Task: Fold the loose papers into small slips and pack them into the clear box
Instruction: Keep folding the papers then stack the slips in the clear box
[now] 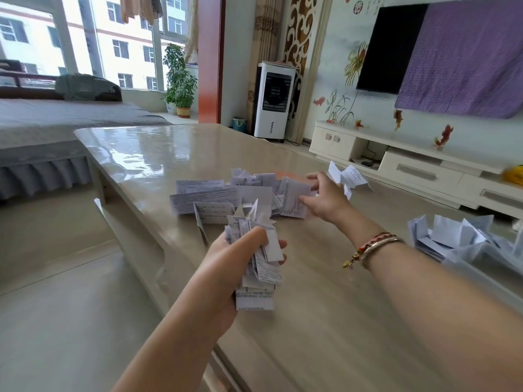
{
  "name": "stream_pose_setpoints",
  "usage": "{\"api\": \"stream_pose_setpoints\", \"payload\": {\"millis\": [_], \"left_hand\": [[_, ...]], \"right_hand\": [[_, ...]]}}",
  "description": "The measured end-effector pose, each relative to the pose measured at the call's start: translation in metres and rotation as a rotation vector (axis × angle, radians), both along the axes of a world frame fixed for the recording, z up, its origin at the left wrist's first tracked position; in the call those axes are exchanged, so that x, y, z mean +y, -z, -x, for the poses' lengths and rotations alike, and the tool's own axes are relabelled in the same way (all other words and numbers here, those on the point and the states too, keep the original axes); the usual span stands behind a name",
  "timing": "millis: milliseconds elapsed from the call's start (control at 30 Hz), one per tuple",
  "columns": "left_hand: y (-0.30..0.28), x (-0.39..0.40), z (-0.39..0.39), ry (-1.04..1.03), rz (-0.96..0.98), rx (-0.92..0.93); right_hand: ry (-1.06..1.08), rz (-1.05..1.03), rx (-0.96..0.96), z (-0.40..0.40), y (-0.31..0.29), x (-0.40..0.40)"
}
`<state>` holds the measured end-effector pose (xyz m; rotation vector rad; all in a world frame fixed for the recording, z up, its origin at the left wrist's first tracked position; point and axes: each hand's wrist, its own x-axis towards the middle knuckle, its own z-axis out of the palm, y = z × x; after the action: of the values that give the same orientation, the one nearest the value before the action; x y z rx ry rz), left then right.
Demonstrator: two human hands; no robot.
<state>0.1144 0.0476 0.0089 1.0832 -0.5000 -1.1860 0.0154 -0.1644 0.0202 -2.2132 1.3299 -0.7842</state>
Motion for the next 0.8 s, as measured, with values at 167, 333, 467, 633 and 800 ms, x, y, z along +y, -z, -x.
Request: {"api": "stream_pose_setpoints", "payload": {"millis": [167,333,467,633,800], "left_hand": [[0.005,-0.005,0.004,0.047,-0.015,-0.057],[0.005,0.003,0.016,0.048,0.013,-0.029],[0.004,0.014,0.026,0.096,0.047,-0.044],[-0.005,0.019,0.038,0.164,0.088,0.002],[-0.003,0.017,0.044,0.168,0.104,0.066]], "right_hand": [[-0.056,-0.062,-0.162,0.019,-0.014,0.02],[-0.102,-0.144,-0.453,0.066,-0.039,0.068],[-0.351,-0.31,-0.664,0.085,-0.045,0.114],[-0.406,-0.177,-0.437,0.085,-0.023,0.144],[-0.301,0.042,-0.342,0.079,-0.011,0.147]]}}
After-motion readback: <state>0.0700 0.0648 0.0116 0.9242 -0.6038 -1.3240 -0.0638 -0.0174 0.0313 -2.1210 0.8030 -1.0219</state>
